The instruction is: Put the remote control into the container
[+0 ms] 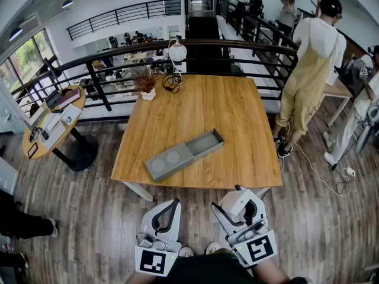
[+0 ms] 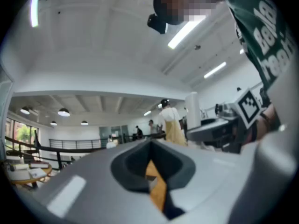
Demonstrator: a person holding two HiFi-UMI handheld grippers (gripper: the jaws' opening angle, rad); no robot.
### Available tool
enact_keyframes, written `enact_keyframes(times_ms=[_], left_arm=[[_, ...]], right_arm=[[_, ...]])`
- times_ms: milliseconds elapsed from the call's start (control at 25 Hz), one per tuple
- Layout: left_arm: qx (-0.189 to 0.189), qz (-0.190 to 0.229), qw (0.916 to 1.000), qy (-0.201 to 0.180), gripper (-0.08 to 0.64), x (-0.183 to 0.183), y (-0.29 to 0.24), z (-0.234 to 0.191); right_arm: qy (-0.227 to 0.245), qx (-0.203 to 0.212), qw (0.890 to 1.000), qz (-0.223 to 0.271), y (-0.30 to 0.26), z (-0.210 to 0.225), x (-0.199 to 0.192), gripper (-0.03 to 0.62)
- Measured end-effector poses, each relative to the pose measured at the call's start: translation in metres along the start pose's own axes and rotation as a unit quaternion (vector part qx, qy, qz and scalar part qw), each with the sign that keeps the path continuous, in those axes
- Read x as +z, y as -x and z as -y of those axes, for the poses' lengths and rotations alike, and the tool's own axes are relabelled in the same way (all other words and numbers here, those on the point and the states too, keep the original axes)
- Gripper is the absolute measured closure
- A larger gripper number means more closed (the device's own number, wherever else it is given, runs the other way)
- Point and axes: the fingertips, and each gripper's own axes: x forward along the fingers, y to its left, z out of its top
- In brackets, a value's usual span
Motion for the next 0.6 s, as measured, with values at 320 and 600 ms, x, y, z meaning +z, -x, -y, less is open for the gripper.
enact_keyframes(times_ms=[320,600], left_arm=[[0.001,-0.006,1.0000,-0.003,0.566,0.0012,0.0007,0.0018],[0.005,-0.008,1.0000,0.001,0.566,0.0001,-0.0043,0.0056]], right_arm=[[0.001,0.002,1.000,-0.001,0.0018,0.0000,-0.0009,0.291],[-0.005,0.006,1.000,0.001,0.0026,0.0066,-0.0022,0.291]])
